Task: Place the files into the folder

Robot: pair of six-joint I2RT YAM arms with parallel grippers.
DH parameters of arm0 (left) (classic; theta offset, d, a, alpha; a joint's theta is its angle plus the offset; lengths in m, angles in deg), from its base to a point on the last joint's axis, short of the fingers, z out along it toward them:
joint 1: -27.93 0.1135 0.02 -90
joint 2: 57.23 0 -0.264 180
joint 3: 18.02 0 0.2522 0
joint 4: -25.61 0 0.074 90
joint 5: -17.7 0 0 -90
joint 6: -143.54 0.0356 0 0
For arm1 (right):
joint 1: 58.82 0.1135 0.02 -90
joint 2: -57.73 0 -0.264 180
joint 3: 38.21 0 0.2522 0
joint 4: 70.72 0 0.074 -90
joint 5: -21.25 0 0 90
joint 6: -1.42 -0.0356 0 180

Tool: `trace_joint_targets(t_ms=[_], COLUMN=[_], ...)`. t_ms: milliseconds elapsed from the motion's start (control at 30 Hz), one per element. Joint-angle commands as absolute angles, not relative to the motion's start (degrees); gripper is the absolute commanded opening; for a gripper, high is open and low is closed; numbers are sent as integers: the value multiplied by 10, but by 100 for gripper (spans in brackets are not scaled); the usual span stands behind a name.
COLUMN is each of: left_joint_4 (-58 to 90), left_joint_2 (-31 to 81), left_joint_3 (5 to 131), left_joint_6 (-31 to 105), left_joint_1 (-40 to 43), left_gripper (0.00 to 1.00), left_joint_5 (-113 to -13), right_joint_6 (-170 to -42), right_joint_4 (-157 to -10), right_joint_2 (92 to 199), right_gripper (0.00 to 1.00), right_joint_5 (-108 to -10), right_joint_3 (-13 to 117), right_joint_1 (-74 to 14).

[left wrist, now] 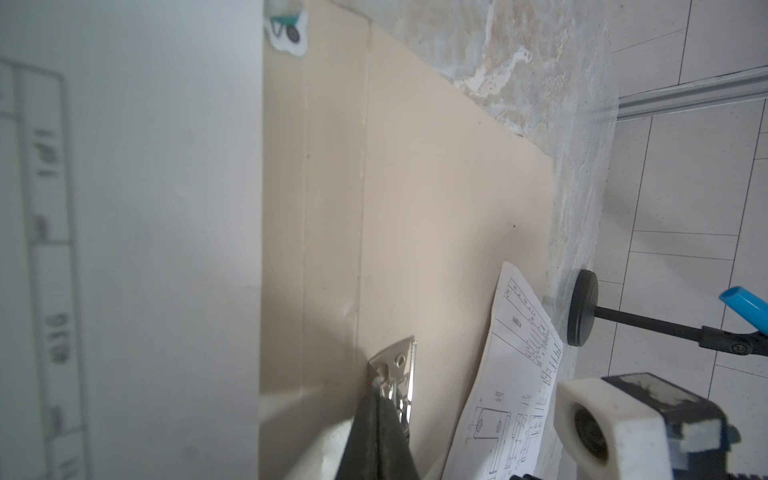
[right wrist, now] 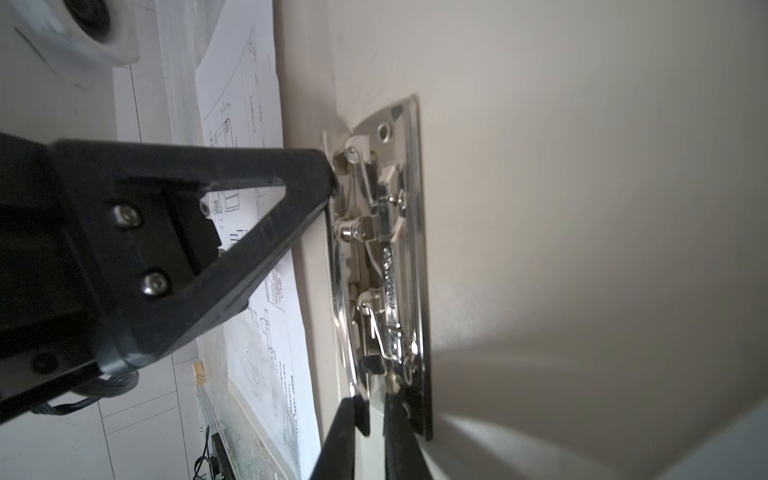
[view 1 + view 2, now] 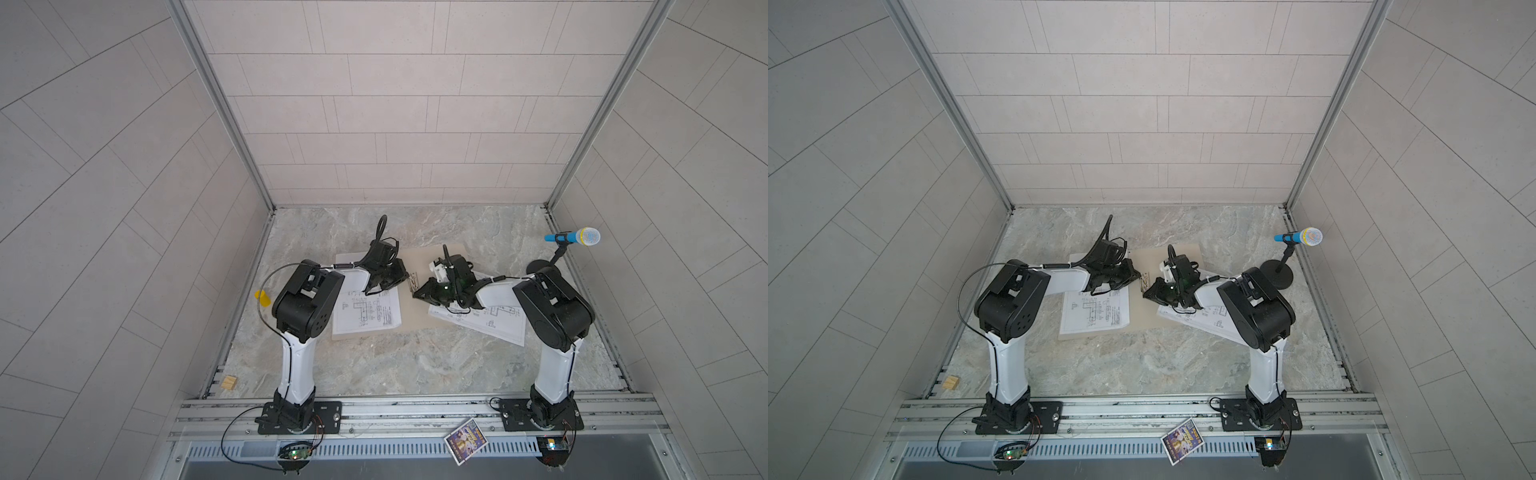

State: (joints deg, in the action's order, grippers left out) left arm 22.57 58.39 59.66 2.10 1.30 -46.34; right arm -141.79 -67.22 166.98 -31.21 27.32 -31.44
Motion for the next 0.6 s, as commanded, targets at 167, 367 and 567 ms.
trace_joint_targets(t_ms=[167,367,567], left_joint_4=[212,210,211], left_joint_2=[600,599,599], left_joint_3=[586,583,585], left_joint_6=[29,30,30], left_joint_1=[15,16,17], left_gripper=[2,2,2], left_joint_5=[-467,-467,-467], right_joint_6=[-1444,-1448,-1446], right_joint_4=[-656,-651,-651], right_joint_2=[1688,1694,1699], right_gripper=[10,4,0], right_joint_5=[-306,-302,-302], right_joint_3=[271,272,267], right_joint_1=[-314,-314,-315])
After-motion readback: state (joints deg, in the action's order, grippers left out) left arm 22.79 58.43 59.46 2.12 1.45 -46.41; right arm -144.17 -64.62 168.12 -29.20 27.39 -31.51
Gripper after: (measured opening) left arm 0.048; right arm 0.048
